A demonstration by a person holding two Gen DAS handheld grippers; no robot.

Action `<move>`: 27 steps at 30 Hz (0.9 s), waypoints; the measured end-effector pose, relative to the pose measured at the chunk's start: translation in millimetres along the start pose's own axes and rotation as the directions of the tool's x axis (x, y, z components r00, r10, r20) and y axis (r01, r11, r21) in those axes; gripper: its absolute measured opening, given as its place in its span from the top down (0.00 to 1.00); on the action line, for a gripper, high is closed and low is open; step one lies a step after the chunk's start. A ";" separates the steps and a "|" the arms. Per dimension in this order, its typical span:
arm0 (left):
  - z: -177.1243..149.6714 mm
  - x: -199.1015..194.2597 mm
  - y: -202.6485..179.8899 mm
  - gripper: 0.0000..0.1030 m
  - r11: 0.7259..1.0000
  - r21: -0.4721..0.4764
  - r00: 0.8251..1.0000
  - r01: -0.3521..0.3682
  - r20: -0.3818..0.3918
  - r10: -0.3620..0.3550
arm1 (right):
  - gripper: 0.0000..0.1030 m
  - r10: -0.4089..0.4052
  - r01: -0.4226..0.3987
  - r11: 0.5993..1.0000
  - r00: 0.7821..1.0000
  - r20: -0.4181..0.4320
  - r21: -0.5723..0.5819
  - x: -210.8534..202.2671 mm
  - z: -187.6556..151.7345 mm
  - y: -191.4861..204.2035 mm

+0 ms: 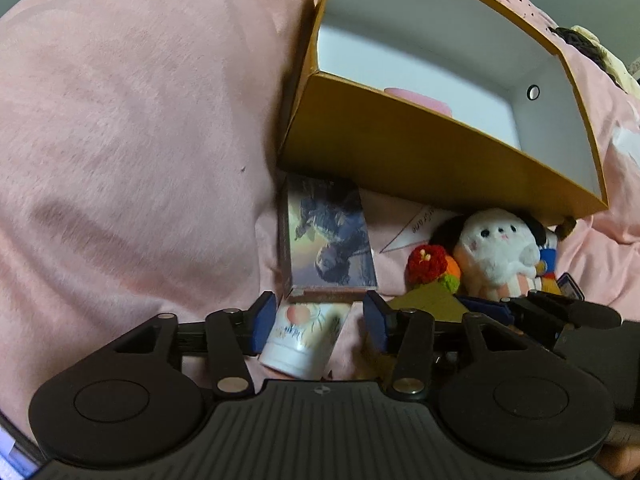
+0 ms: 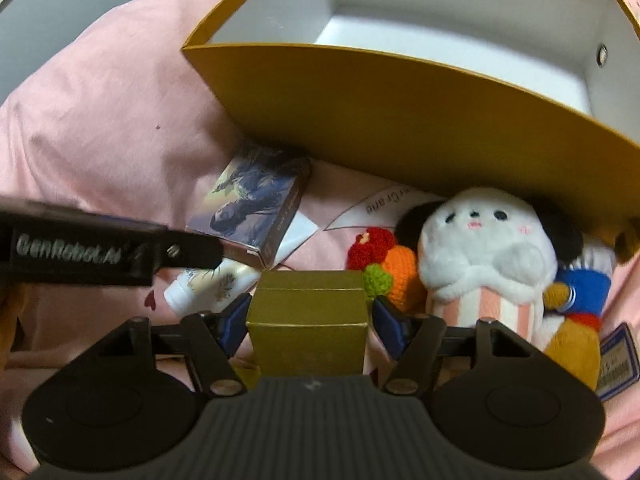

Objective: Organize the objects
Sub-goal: 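Grasp the photo card pack with the left tool while the right tool lifts the gold box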

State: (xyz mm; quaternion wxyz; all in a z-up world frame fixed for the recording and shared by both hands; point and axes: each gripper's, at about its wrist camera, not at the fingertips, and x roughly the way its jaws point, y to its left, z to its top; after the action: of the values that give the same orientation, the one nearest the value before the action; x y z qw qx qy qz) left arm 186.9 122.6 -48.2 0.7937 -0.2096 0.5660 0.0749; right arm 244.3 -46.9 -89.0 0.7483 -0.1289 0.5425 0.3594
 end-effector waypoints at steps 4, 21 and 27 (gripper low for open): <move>2.3 5.8 -12.0 0.37 0.998 0.055 0.999 -0.032 0.008 0.032 | 0.32 -0.019 0.018 0.998 1.000 -0.023 -0.059 -2.2 -6.8 3.3; 10.2 41.7 -50.0 0.25 0.969 0.226 0.993 -0.101 -0.042 0.113 | 0.28 0.031 -0.031 1.000 0.996 -0.086 -0.001 -8.6 -22.6 -15.1; 15.2 48.2 -55.5 0.21 0.971 0.208 0.990 -0.115 -0.055 0.129 | 0.41 0.048 -0.047 0.999 0.996 -0.081 0.013 -6.0 -21.5 -16.1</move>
State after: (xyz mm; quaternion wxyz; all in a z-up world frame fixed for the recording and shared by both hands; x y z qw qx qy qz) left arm 236.6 73.2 -75.1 0.7852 -0.0944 0.6093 0.0578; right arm 238.8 -73.3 -94.9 0.7176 -0.1264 0.5772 0.3687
